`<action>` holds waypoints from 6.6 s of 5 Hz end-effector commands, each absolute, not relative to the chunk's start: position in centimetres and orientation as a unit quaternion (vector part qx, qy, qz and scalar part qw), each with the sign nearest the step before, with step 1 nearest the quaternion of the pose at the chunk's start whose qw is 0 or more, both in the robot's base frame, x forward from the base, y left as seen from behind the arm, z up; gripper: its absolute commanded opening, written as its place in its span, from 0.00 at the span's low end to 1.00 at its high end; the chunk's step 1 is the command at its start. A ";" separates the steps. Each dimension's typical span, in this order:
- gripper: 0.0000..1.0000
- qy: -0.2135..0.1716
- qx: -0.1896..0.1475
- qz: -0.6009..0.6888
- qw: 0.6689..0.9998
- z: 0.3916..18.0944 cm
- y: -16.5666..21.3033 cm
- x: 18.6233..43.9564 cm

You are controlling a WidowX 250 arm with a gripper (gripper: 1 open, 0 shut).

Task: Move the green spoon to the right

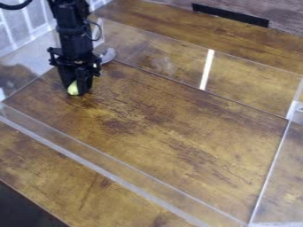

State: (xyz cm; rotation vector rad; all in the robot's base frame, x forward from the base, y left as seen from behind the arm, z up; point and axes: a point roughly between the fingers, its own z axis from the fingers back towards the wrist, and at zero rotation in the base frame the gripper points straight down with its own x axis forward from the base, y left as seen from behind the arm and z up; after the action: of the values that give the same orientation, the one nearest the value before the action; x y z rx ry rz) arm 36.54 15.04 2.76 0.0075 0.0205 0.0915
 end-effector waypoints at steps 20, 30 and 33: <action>0.00 -0.020 -0.020 -0.370 0.928 8.0 -7.2 42.7; 1.00 0.045 -0.064 -0.258 0.963 9.9 -4.1 41.7; 1.00 0.016 -0.042 -0.184 0.982 11.9 -3.3 38.2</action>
State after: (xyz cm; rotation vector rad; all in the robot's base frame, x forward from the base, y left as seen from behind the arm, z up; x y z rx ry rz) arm 38.27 -4.24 8.06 -0.1026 0.1331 -0.3871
